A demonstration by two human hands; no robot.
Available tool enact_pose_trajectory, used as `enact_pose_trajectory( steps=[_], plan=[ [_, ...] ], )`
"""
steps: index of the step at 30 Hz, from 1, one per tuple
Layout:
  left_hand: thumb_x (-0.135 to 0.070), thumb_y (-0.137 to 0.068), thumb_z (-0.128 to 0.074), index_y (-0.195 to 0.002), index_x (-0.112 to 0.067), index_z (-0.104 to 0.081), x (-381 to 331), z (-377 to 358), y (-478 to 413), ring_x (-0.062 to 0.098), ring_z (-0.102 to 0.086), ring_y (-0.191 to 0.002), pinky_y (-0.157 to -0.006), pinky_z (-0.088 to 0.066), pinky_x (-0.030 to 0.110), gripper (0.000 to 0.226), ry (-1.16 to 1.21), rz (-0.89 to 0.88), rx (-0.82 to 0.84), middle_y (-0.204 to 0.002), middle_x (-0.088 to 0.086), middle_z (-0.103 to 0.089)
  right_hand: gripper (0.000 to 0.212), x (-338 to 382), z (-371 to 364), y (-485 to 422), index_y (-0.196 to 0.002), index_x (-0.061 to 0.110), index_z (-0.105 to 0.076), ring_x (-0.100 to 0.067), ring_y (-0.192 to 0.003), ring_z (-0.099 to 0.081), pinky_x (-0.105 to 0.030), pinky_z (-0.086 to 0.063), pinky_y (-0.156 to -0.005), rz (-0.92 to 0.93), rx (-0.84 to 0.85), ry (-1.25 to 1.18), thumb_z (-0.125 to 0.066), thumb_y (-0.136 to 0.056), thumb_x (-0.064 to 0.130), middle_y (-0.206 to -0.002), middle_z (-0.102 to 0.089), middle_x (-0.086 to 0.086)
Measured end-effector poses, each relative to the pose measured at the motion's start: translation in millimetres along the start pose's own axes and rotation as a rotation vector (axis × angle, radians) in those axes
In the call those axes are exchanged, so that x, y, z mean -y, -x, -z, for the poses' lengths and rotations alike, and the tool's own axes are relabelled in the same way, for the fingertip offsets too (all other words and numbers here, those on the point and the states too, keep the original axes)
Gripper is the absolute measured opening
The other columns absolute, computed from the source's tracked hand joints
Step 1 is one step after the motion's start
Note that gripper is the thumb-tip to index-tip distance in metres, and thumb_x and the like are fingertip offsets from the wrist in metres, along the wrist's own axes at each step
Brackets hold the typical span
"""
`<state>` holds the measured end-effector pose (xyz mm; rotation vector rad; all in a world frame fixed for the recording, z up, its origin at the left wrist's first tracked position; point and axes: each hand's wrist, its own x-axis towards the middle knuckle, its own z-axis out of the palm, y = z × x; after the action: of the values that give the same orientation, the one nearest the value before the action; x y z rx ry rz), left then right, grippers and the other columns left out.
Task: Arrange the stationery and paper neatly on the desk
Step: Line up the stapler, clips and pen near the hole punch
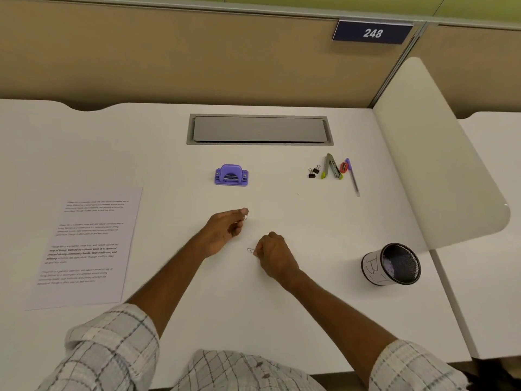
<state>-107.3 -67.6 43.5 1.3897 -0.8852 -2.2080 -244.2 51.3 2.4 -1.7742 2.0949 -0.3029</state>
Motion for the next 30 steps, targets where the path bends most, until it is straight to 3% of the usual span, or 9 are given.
enact_pose_trajectory(
  steps=[2,6,8,11,14,17,21,27,30],
  plan=[
    [-0.017,-0.099,-0.063,-0.104,-0.008,-0.072,2.0,2.2,3.3,0.011,-0.061,-0.079,-0.072,-0.057,0.021,0.014,0.144,0.081,0.032,-0.085,0.002,-0.068,0.014,3.8,-2.3,2.1,-0.08,0.008,-0.065,-0.024,-0.075,-0.056,-0.032,-0.047,-0.064,0.046,0.02,0.212,-0.071,-0.086,0.019,-0.078,-0.062,-0.009],
    [-0.013,-0.103,-0.053,-0.098,-0.006,-0.066,7.6,8.3,5.5,0.019,-0.066,-0.086,-0.07,-0.062,0.027,0.016,0.325,0.164,-0.011,-0.09,0.011,-0.07,0.02,13.2,-6.6,12.6,-0.07,0.007,-0.06,-0.022,-0.062,-0.055,-0.028,-0.041,-0.039,0.104,0.01,0.272,-0.079,-0.063,0.005,-0.069,-0.056,-0.01],
    [-0.012,-0.102,-0.05,-0.095,-0.006,-0.064,9.6,10.1,3.3,0.02,-0.065,-0.082,-0.068,-0.061,0.027,0.017,0.33,0.17,-0.037,-0.089,0.012,-0.068,0.016,14.5,-2.7,11.0,-0.075,0.007,-0.057,-0.024,-0.068,-0.054,-0.03,-0.037,-0.045,0.092,0.021,0.174,-0.07,-0.07,0.0,-0.074,-0.055,-0.01],
    [-0.011,-0.101,-0.052,-0.094,-0.006,-0.064,9.6,8.2,-1.6,0.018,-0.062,-0.075,-0.066,-0.059,0.025,0.015,0.246,0.156,-0.034,-0.086,0.011,-0.065,0.01,2.5,9.5,3.2,-0.086,0.012,-0.049,-0.022,-0.071,-0.052,-0.027,-0.035,-0.056,-0.174,0.068,-0.249,-0.05,-0.087,0.002,-0.08,-0.055,-0.005],
    [-0.008,-0.101,-0.053,-0.109,-0.005,-0.067,8.6,-1.1,-6.9,0.016,-0.058,-0.072,-0.063,-0.058,0.023,0.016,0.133,0.13,0.007,-0.083,0.009,-0.062,0.017,-18.5,34.9,-0.5,-0.1,0.019,-0.062,-0.014,-0.062,-0.061,-0.018,-0.046,-0.054,-0.4,0.096,-0.74,-0.057,-0.088,0.008,-0.073,-0.067,-0.001],
    [-0.006,-0.102,-0.05,-0.124,-0.003,-0.066,3.5,-19.4,-14.5,0.015,-0.062,-0.078,-0.072,-0.059,0.022,0.027,-0.01,0.099,0.069,-0.088,0.007,-0.066,0.018,-39.7,51.9,-10.0,-0.097,0.015,-0.069,-0.012,-0.065,-0.061,-0.023,-0.051,-0.065,-0.585,0.004,-1.002,-0.052,-0.09,0.011,-0.074,-0.066,-0.001],
    [-0.009,-0.102,-0.054,-0.125,0.0,-0.065,-7.9,-63.7,-32.6,0.021,-0.07,-0.096,-0.086,-0.059,0.027,0.027,-0.066,0.071,0.072,-0.108,0.013,-0.07,0.024,-66.5,77.1,-27.6,-0.086,0.006,-0.06,-0.019,-0.064,-0.054,-0.03,-0.048,-0.063,-0.776,-0.126,-1.2,-0.039,-0.093,0.014,-0.073,-0.058,-0.008],
    [-0.023,-0.107,-0.048,-0.135,0.004,-0.055,-21.0,-142.5,-72.8,0.03,-0.062,-0.115,-0.105,-0.051,0.037,0.04,0.006,0.123,0.097,-0.128,0.018,-0.064,0.028,-112.7,112.2,-55.2,-0.095,0.003,-0.059,-0.021,-0.066,-0.056,-0.029,-0.051,-0.063,-0.889,-0.205,-1.254,-0.033,-0.098,0.015,-0.076,-0.059,-0.01],
    [-0.031,-0.108,-0.044,-0.144,0.004,-0.048,-21.6,-174.3,-90.6,0.028,-0.058,-0.12,-0.113,-0.043,0.039,0.051,0.029,0.143,0.109,-0.139,0.019,-0.058,0.025,-135.4,124.4,-67.8,-0.093,0.004,-0.056,-0.02,-0.064,-0.05,-0.027,-0.044,-0.061,-0.921,-0.279,-1.254,-0.033,-0.096,0.012,-0.077,-0.054,-0.011]
  ],
)
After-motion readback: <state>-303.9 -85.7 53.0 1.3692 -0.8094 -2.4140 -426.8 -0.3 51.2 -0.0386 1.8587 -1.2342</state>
